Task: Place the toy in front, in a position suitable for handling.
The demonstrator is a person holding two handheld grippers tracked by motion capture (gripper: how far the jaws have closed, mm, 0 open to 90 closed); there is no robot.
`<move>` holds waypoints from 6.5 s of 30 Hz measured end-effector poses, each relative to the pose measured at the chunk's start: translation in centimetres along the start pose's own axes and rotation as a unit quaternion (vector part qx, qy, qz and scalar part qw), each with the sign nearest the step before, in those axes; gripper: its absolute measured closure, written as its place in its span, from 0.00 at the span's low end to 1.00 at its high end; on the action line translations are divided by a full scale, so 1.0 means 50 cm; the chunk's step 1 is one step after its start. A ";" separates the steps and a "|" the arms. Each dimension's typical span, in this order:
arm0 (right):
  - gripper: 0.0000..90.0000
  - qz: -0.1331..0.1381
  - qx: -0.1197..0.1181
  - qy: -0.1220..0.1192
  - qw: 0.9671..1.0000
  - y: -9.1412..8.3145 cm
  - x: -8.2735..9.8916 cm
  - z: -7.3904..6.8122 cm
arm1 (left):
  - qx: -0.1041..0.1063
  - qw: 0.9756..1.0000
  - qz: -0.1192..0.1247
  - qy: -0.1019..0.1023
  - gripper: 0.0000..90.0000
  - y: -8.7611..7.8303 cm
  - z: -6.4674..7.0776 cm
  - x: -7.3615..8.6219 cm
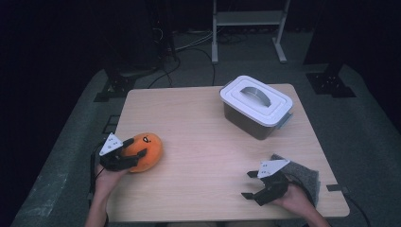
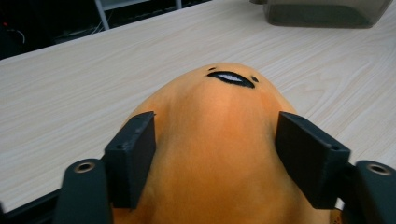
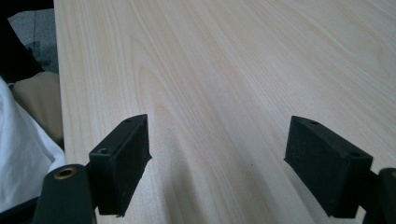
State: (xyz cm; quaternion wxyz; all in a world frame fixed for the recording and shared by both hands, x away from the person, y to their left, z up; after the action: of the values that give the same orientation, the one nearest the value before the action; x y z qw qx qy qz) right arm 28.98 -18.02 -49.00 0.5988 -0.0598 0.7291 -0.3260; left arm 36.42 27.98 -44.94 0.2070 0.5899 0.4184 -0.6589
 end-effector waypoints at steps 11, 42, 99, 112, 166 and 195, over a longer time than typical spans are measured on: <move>0.23 0.001 0.002 -0.001 1.000 0.000 0.000 0.000 | 0.003 1.000 -0.004 0.015 0.47 0.002 0.002 0.005; 0.24 0.023 0.005 0.002 1.000 -0.014 -0.007 0.004 | -0.004 0.999 0.024 0.021 0.76 -0.022 0.006 -0.032; 0.40 0.016 0.065 0.037 0.997 -0.143 0.062 0.098 | 0.261 0.957 0.021 0.122 0.76 0.138 0.389 -0.098; 0.50 -0.029 0.083 0.042 0.995 -0.130 0.096 0.114 | 0.281 0.952 0.016 0.125 0.69 0.150 0.405 -0.082; 0.87 0.074 0.014 0.033 0.997 -0.126 -0.053 0.063 | 0.288 0.954 -0.007 0.082 0.41 0.150 0.361 -0.063; 0.85 0.089 -0.033 -0.008 0.995 0.007 -0.097 0.012 | 0.307 0.949 0.013 0.072 0.41 0.157 0.362 -0.056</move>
State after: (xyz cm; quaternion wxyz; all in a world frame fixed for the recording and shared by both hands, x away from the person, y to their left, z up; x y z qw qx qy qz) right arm 30.98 -15.67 -45.16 0.6285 -0.0174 0.7375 -0.2466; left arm 32.11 8.52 -45.53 -0.0057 0.6763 0.2019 -0.7084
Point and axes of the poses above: each handheld gripper's, and its own axes: y roughly forward along the jaws, x roughly out of its underside, z roughly to its right, the point moved 4 cm from there along y, roughly forward along the jaws, and after that the axes turned 9 degrees about z, right-handed, at the moved point
